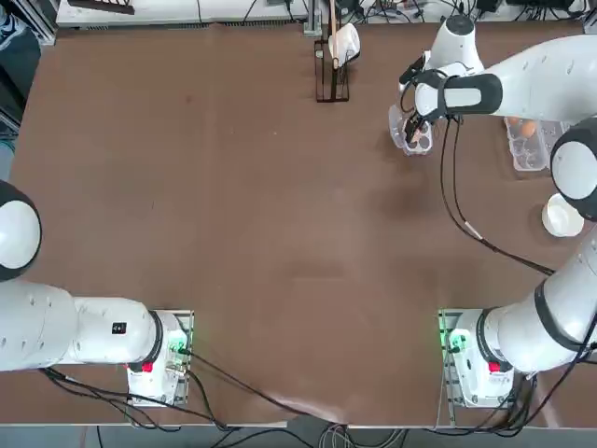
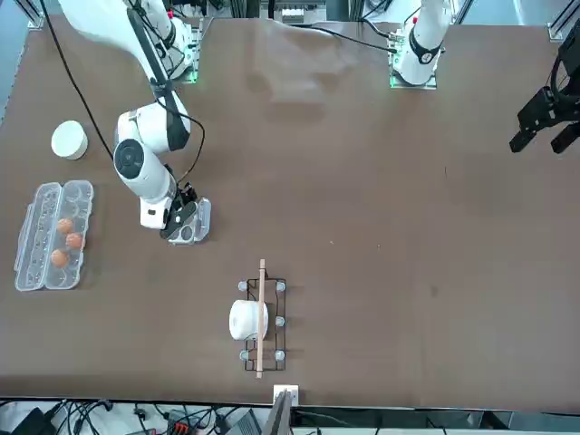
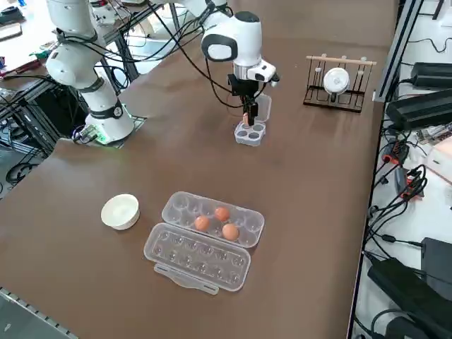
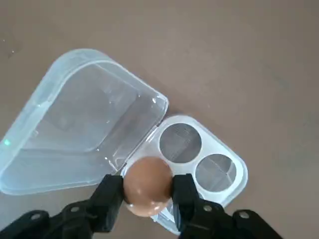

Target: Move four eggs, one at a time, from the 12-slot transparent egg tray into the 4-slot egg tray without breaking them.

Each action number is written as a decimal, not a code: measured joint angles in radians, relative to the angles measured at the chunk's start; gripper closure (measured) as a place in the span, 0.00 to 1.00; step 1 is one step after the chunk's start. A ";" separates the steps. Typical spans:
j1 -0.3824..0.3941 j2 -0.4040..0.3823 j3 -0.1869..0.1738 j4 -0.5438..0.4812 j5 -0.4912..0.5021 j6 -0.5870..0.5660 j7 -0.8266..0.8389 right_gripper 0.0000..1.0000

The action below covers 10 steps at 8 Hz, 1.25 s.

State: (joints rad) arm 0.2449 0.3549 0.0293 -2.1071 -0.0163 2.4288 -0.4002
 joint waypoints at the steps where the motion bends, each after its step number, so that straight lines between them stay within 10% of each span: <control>1: 0.000 0.002 0.000 0.000 0.000 0.001 0.001 0.41; 4: -0.001 0.003 -0.001 0.001 0.000 0.001 0.003 0.00; 10: -0.152 -0.141 -0.056 0.025 -0.001 -0.135 -0.156 0.00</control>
State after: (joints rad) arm 0.0933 0.2136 -0.0270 -2.0818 -0.0169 2.2935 -0.5557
